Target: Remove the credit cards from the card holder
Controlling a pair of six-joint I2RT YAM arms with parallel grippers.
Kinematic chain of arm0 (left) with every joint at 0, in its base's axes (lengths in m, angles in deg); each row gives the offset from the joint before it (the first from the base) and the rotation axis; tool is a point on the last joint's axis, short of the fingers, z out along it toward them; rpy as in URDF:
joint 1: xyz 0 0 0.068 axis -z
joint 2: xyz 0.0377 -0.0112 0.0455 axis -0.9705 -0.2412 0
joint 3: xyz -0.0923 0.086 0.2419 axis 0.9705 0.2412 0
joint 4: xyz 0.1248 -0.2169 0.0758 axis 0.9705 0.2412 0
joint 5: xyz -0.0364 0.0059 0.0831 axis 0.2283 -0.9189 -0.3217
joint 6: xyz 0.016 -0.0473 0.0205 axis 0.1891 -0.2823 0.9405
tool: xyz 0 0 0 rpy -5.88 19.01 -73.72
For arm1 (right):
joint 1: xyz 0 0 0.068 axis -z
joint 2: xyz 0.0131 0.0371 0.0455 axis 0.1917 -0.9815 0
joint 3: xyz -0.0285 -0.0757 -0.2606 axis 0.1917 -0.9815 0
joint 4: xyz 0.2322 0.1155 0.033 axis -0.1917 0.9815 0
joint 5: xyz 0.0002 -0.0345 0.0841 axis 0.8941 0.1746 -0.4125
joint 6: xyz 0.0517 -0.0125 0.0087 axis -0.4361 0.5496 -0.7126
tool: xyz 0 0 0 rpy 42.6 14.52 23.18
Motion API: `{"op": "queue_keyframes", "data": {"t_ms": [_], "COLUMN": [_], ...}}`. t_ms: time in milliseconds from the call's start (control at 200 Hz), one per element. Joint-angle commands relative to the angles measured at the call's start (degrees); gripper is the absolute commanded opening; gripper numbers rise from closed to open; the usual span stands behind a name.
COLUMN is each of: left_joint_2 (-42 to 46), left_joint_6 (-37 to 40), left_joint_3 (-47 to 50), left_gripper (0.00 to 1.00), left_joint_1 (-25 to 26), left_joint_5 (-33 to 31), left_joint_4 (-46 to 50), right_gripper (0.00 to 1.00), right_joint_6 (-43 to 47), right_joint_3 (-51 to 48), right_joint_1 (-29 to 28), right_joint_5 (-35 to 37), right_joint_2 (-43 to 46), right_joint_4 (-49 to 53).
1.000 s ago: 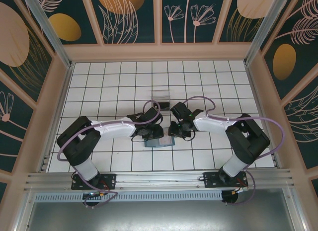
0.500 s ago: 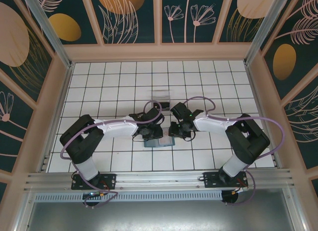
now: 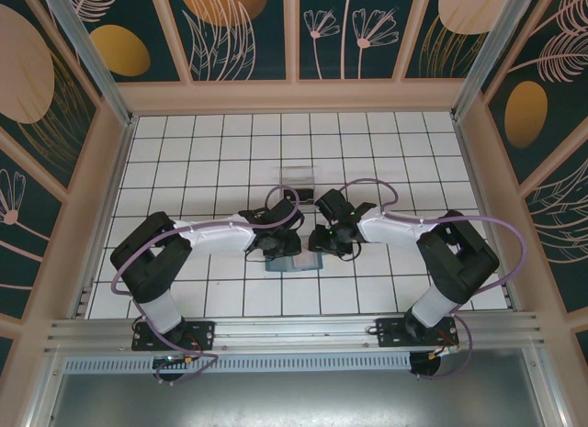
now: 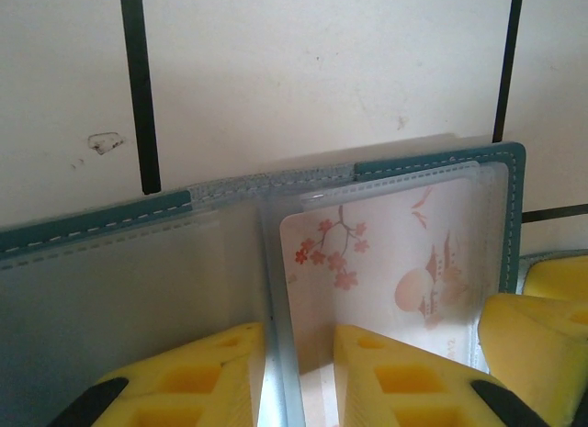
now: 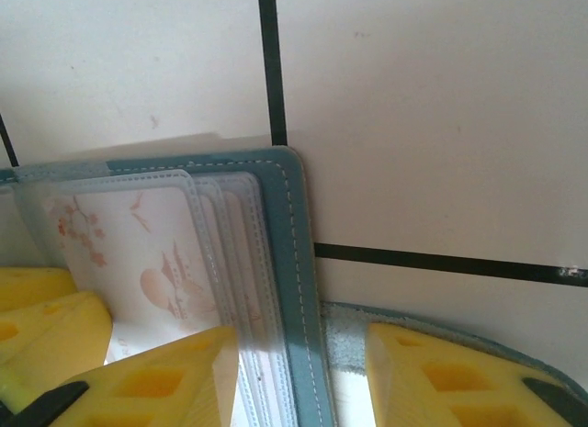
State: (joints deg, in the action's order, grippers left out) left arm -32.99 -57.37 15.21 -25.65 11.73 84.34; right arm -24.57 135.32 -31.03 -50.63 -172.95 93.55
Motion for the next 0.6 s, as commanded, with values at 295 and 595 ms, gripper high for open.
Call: {"op": "queue_keyframes", "data": {"t_ms": [295,595], "left_joint_2": [0.80,2.82], "left_joint_6": [1.18,1.54], "left_joint_3": [-0.49,-0.55], "left_gripper": [0.28,0.29], "left_joint_1": [0.06,0.12], "left_joint_5": [-1.75,-2.79], "left_joint_4": [3.31,4.27], "right_gripper": [0.49,0.48], "right_joint_6": [-1.25,-1.36], "right_joint_3": [0.61,2.97], "right_joint_1": [-0.06,-1.72], "right_joint_5": [1.05,6.15], "right_joint_2": [-1.97,-5.00], "right_joint_4": [1.89,6.58]}}
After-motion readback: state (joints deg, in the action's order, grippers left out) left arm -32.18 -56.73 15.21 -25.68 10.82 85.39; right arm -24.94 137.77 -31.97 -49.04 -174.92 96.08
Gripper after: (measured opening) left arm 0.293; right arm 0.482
